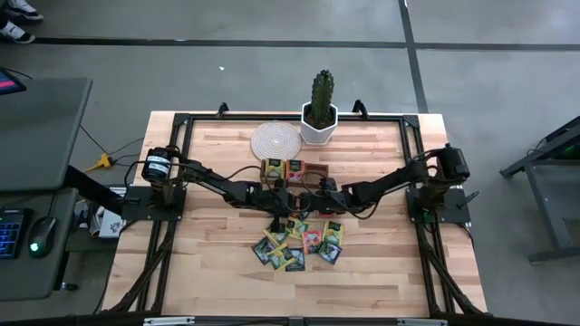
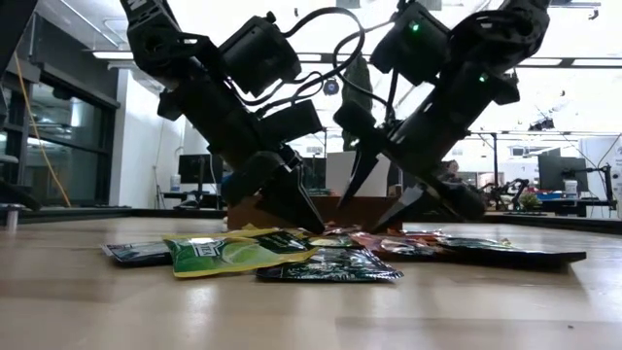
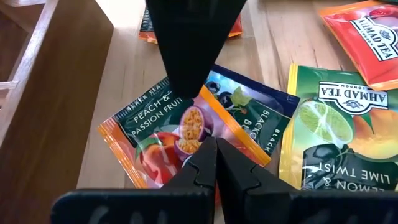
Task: Pick & Place Tea
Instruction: Put the orange tea bag into the middle section of the wooden organizer
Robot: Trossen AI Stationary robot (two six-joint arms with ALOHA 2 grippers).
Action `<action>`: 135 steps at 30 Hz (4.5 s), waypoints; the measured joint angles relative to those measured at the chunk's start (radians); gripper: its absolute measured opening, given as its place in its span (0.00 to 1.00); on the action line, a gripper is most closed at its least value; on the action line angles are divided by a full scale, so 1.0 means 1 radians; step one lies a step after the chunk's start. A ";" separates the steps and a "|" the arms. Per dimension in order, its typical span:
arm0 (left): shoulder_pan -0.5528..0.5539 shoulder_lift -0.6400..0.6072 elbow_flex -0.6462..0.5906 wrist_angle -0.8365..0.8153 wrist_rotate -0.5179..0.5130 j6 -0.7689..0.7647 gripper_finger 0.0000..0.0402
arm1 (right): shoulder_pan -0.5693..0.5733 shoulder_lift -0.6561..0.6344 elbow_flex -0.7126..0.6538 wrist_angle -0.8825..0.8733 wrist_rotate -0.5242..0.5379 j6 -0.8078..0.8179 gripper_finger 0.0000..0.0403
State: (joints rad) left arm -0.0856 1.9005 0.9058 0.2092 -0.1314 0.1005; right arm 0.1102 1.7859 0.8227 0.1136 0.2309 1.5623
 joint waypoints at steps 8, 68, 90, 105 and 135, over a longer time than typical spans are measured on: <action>0.000 0.000 0.000 0.000 0.010 0.000 0.00 | -0.007 0.004 -0.001 0.026 0.005 -0.003 0.49; 0.000 -0.178 -0.004 -0.233 0.051 0.088 0.00 | -0.031 -0.010 0.001 0.023 -0.018 -0.151 0.00; 0.000 -0.136 0.005 -0.376 -0.024 -0.010 0.00 | -0.051 -0.015 0.000 0.229 -0.037 -0.242 0.11; 0.000 -0.088 0.006 -0.219 0.073 0.049 0.00 | -0.061 0.049 0.001 0.231 -0.093 -0.261 0.36; 0.000 -0.018 0.003 -0.150 0.156 0.030 0.00 | -0.104 0.113 0.003 0.263 -0.371 -0.332 0.47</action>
State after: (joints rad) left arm -0.0856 1.8820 0.9092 0.0593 0.0250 0.1303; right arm 0.0063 1.8987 0.8254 0.3768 -0.1403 1.2305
